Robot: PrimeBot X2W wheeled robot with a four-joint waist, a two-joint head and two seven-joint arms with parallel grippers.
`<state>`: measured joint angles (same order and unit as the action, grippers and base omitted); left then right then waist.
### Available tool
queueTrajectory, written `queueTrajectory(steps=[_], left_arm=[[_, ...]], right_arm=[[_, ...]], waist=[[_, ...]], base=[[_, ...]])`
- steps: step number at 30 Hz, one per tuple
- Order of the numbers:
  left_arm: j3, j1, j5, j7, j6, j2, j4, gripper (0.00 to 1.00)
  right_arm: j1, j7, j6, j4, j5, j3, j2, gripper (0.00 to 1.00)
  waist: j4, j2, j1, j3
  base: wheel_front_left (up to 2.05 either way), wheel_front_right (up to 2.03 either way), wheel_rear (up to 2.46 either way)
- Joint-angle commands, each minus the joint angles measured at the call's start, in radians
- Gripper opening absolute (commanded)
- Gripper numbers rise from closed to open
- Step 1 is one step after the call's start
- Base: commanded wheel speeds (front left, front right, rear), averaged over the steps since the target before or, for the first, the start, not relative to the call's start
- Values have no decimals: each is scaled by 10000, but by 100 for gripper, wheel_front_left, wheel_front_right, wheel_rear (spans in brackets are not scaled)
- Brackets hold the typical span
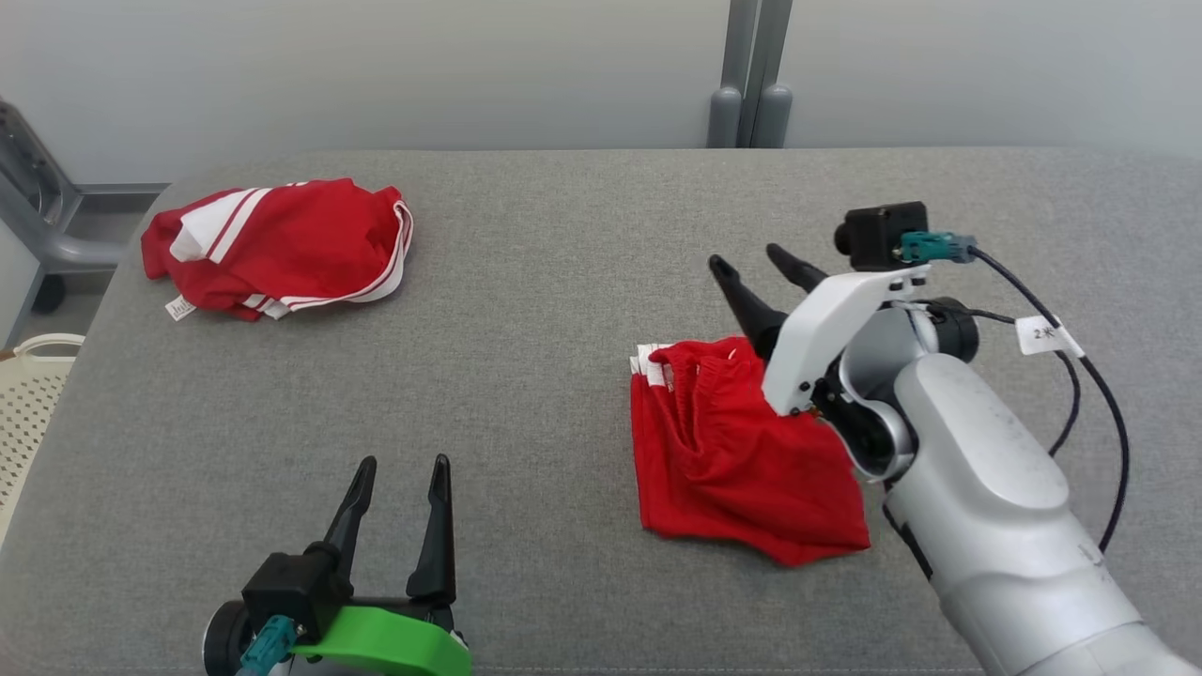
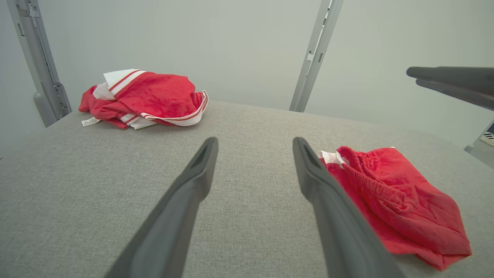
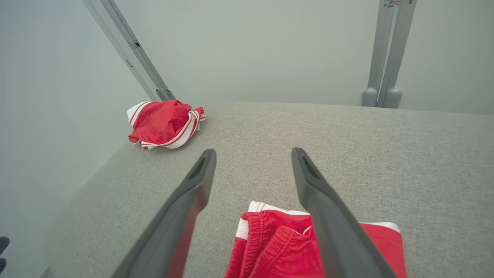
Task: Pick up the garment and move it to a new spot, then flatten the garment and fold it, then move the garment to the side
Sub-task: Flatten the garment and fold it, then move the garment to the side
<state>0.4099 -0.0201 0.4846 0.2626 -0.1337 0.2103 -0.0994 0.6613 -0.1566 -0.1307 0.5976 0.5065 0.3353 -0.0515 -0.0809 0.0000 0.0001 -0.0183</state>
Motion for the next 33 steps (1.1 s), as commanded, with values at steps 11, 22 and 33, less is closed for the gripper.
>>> queueTrajectory(steps=[11, 22, 33], left_arm=[[80, 32, -157, -101, -146, 200, 369, 100], [229, -307, -199, -134, -95, 148, 272, 100], [299, -393, -205, -69, -21, 160, 85, 100]], right_arm=[[-1924, -1221, -1, -1047, -1117, -2406, -905, 100], [-2684, -2568, -2, -622, -164, -3445, -769, 100], [-2280, -3101, -1, 436, 685, -3456, -639, 100]], waist=[[-32, 0, -1, -399], [-579, 0, -1, -954], [-1076, 0, -1, -1047]], base=[[0, 0, 0], [0, 0, 0], [0, 0, 0]])
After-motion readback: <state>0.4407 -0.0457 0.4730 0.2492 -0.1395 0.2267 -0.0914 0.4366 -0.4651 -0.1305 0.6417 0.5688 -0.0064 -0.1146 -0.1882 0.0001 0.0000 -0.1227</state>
